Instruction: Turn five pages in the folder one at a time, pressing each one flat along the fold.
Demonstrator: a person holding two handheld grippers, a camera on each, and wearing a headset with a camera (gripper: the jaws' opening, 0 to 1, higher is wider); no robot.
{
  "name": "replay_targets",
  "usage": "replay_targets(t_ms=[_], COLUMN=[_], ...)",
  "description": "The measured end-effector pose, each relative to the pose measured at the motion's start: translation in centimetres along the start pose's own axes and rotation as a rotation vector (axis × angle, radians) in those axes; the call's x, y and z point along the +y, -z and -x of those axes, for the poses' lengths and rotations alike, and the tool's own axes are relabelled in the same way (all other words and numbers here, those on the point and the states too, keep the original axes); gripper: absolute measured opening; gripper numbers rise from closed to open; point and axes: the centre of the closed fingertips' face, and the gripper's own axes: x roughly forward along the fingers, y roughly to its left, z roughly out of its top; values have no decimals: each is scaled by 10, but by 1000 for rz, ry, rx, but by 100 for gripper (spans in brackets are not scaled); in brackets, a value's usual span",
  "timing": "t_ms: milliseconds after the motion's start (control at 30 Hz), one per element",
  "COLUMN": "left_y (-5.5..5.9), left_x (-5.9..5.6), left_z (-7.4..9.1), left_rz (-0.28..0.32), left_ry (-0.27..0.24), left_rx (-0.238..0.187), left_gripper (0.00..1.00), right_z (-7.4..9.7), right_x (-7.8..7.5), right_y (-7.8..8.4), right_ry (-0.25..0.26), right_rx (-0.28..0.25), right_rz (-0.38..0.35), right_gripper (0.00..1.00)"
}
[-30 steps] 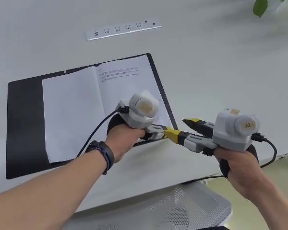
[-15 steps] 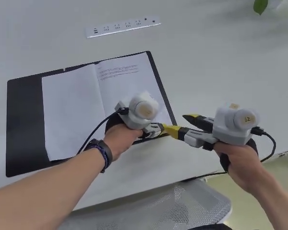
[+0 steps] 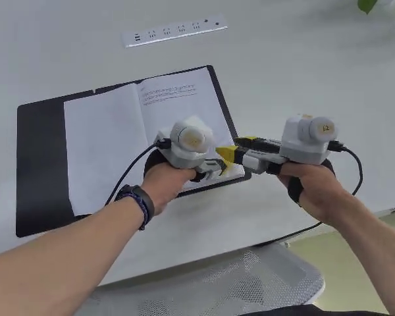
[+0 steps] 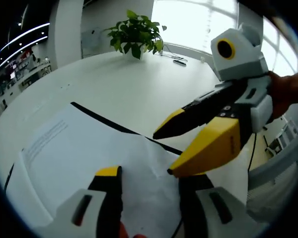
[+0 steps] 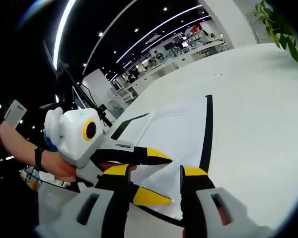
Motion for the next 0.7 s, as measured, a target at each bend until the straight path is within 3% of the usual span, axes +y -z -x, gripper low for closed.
replay_targets(t_ms=[367,700], left_y=[2,6], left_x=[2,0], left_z=[9,13], left_rz=[35,44], left_ry=[5,19], left_rx=[-7,-7], left_gripper=[45,47], right_z=[0,5], right_x=[15,14], right_y=[-4,-4], right_ry=[-22,-43], right_rx=[-23,-36], right_rz=[-24,-74], right_gripper=[26,14])
